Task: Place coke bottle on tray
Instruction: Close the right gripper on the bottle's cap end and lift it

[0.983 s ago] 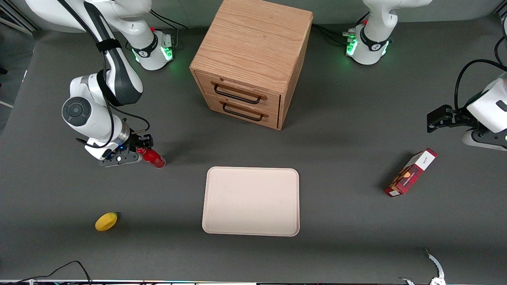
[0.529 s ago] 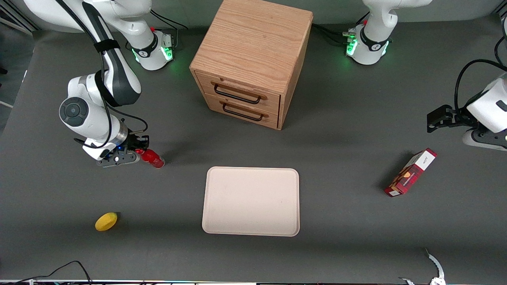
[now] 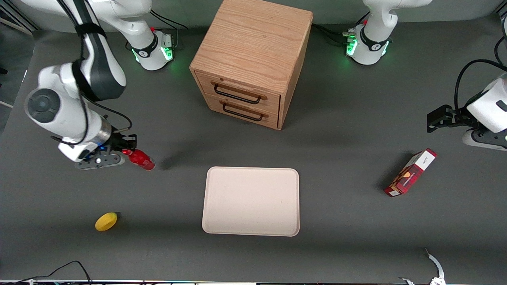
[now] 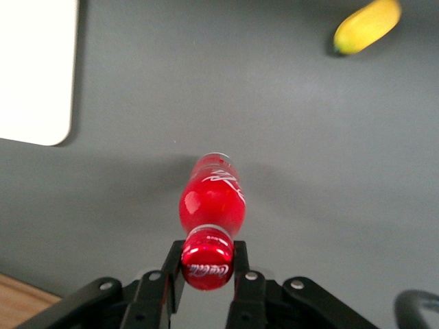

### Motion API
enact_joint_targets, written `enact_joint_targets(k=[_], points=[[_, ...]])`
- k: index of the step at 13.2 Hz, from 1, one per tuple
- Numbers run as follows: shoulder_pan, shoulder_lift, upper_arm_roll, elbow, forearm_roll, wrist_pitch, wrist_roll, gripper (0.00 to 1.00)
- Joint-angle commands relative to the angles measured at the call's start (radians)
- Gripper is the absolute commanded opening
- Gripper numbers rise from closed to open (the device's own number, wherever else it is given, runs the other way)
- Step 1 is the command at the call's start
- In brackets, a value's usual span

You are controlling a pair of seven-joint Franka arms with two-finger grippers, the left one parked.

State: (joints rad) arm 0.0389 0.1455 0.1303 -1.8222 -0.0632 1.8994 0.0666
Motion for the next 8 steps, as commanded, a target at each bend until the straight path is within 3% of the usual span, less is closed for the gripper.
enact_joint_targets(k=[1,5,8], points=[[0.013,0.017,0.008,0.208,0.003,-0.184,-0.013,0.0],[0.036,0.112,0.009,0.536,0.003,-0.446,-0.004,0.0],[0.073,0.183,0.003,0.653,-0.001,-0.493,-0.004,0.0]])
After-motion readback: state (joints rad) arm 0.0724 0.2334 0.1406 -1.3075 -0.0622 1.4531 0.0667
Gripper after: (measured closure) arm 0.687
